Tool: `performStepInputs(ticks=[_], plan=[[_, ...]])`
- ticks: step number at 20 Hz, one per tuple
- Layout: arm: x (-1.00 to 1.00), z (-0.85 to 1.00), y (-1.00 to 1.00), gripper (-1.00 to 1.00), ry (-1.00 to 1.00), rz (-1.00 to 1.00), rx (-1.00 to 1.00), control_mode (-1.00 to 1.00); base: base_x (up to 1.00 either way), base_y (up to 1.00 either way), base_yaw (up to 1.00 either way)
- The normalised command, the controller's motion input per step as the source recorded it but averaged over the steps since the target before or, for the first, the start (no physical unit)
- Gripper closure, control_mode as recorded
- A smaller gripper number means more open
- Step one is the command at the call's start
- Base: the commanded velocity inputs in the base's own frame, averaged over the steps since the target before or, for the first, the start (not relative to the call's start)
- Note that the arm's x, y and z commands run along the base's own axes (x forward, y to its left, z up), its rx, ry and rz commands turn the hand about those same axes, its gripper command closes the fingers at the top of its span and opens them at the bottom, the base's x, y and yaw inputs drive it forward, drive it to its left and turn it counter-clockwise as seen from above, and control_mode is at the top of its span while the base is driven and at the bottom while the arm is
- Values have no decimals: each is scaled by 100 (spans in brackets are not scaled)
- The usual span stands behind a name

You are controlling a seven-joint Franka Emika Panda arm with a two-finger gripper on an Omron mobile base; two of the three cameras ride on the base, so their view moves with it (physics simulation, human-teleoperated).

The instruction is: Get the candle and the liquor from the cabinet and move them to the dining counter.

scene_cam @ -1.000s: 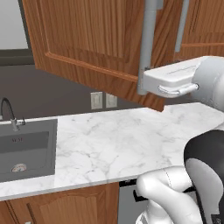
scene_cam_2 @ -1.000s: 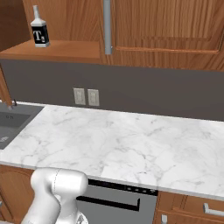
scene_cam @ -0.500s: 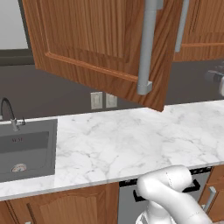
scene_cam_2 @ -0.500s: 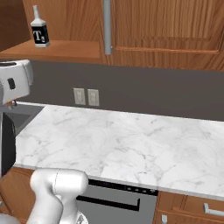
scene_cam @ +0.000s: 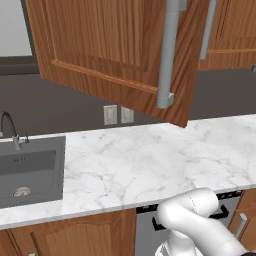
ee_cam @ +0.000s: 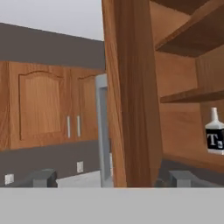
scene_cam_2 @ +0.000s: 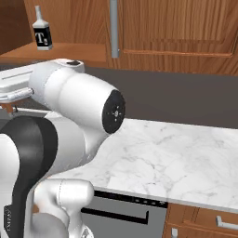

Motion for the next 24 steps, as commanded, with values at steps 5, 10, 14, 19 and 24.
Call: performStepInputs(ticks=[5, 10, 14, 19, 24], plan=[[41, -12, 1, -100, 0, 45, 0, -100, 0, 0, 0], [38, -19, 22, -100, 0, 33, 0, -100, 0, 0, 0], [24, -6, 26, -100, 0, 16, 0, -100, 0, 0, 0], [0, 0, 45, -100, 0, 0, -1, -100, 0, 0, 0], [3, 0, 57, -100, 0, -2, 0, -100, 0, 0, 0]])
